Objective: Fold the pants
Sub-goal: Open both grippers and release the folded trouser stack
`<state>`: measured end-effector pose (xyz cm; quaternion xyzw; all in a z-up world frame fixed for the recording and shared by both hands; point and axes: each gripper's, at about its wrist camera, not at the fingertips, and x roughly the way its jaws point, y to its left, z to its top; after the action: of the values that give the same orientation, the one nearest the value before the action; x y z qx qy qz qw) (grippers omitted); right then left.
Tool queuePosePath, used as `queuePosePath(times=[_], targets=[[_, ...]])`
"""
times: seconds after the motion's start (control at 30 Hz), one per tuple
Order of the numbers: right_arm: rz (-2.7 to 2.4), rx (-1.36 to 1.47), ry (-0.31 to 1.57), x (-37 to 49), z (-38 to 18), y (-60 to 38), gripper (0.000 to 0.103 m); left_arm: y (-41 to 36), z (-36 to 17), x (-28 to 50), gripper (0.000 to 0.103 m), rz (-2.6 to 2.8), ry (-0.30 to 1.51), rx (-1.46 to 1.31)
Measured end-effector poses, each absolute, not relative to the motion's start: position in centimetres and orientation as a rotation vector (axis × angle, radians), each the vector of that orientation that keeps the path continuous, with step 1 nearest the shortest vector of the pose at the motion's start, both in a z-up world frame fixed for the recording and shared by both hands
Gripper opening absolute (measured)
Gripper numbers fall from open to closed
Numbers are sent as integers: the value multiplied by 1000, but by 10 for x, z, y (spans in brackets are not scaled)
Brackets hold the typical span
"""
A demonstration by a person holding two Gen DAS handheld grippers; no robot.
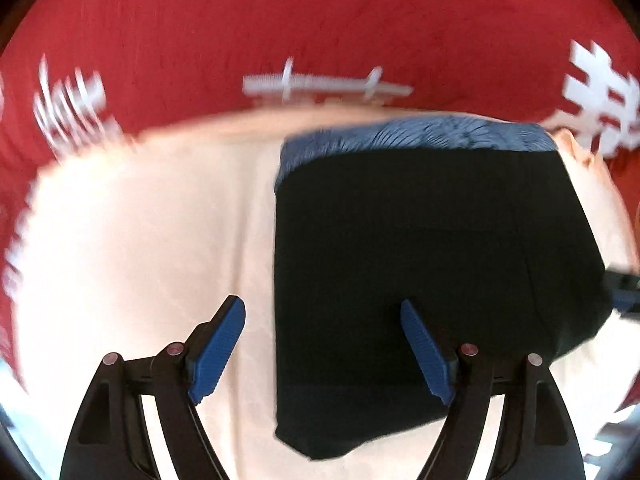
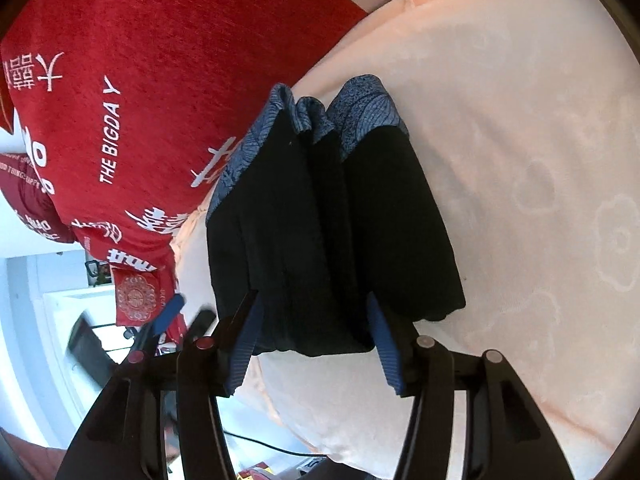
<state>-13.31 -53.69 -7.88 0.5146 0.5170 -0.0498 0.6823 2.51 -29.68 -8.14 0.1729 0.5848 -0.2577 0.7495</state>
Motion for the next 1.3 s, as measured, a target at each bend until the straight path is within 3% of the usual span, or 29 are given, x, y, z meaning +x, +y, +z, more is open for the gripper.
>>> queuePosePath(times=[0.03, 0.1, 0.13, 0.23, 0.53, 1.07, 1.17, 1.3], targets=[[-112, 1150, 1170, -131, -81, -536, 57, -295, -82, 25, 81, -562, 1288, 359], [-141, 1121, 1213, -126, -85, -535, 32, -297, -79, 19, 81, -595, 1303, 355], [-160, 1083, 1252, -122, -86, -533, 24, -299, -78, 15, 81, -610, 1306, 367], [-164, 981, 1282, -115, -70, -523, 18, -303, -76, -2, 81, -636, 1267, 423], [-276, 729, 1379, -115, -76, -502, 18, -302, -84, 12, 86, -612, 1318, 403], [-418, 669, 1387, -112, -61, -485, 22, -305, -82, 9, 87, -622, 1337, 456], [-448, 679, 1390, -112, -60, -484, 22, -305, -85, 10, 102, -598, 1332, 489], [-476, 674, 1398, -110, -61, -480, 22, -301, -88, 14, 102, -604, 1364, 466]])
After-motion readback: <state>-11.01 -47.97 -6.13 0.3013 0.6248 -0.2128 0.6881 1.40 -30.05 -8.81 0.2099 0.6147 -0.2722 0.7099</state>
